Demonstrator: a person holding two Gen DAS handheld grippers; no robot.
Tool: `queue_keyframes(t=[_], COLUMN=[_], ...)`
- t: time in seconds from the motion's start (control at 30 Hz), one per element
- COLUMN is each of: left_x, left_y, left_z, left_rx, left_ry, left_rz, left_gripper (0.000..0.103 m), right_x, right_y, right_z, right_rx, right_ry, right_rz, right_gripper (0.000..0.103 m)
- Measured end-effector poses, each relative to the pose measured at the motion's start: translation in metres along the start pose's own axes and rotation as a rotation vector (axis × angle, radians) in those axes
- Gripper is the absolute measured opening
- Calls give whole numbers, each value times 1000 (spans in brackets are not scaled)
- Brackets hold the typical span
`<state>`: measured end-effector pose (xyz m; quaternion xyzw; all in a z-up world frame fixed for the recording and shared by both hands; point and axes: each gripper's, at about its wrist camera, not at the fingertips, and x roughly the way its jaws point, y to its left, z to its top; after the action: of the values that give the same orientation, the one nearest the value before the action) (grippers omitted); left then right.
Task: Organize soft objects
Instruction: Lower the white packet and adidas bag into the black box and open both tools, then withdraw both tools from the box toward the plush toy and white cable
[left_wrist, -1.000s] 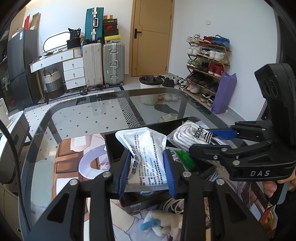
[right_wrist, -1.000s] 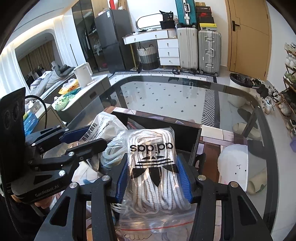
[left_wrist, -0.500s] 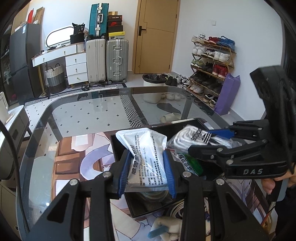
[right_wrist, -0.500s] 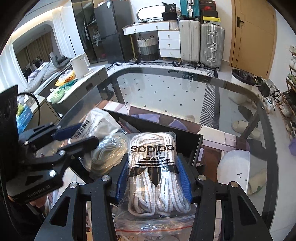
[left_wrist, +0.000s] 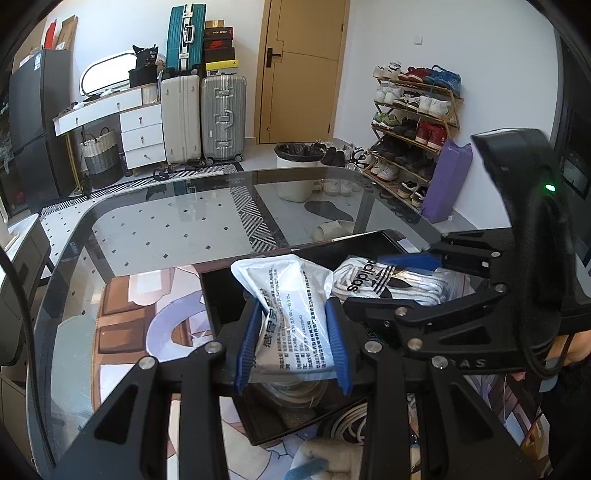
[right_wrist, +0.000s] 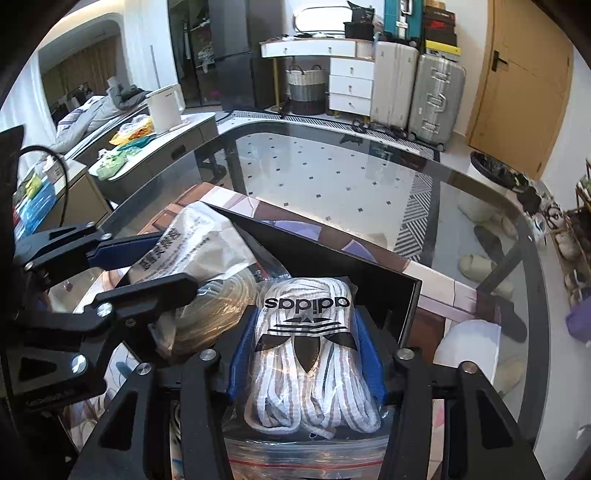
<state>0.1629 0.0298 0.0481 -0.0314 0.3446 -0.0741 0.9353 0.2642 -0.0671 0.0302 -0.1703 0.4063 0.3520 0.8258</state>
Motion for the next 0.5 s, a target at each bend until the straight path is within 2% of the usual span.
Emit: queue_keyframes(t=[0.1, 0.13, 0.23, 0.37, 0.43, 0.47, 0.5], left_x=[2, 3, 7, 14, 13, 11, 8], left_y=[-2, -3, -4, -7, -9, -9, -9], left_z=[0, 0, -1, -3, -3, -4, -4], left_rx=[6, 7, 10, 19, 21, 21, 21], left_ry=[6, 9, 17, 51, 48, 45, 38], left_rz=[-3, -6, -6, 15, 13, 12, 13], left_gripper=[34, 34, 35, 35, 44, 56, 63], right_x=[-15, -21, -34, -46, -51, -53, -56], right_y=[-1, -2, -6, -14, -17, -18, -19], right_z=[-6, -8, -14, -23, -28, -30, -34], right_rx=[-15, -18, -15, 19, 35, 43, 55], right_ry=[-40, -53, -76, -100, -112, -117, -123], right_rz=[2, -1, -41, -48, -61, -62, -62], right_gripper=[74, 76, 82, 86, 89, 90, 92])
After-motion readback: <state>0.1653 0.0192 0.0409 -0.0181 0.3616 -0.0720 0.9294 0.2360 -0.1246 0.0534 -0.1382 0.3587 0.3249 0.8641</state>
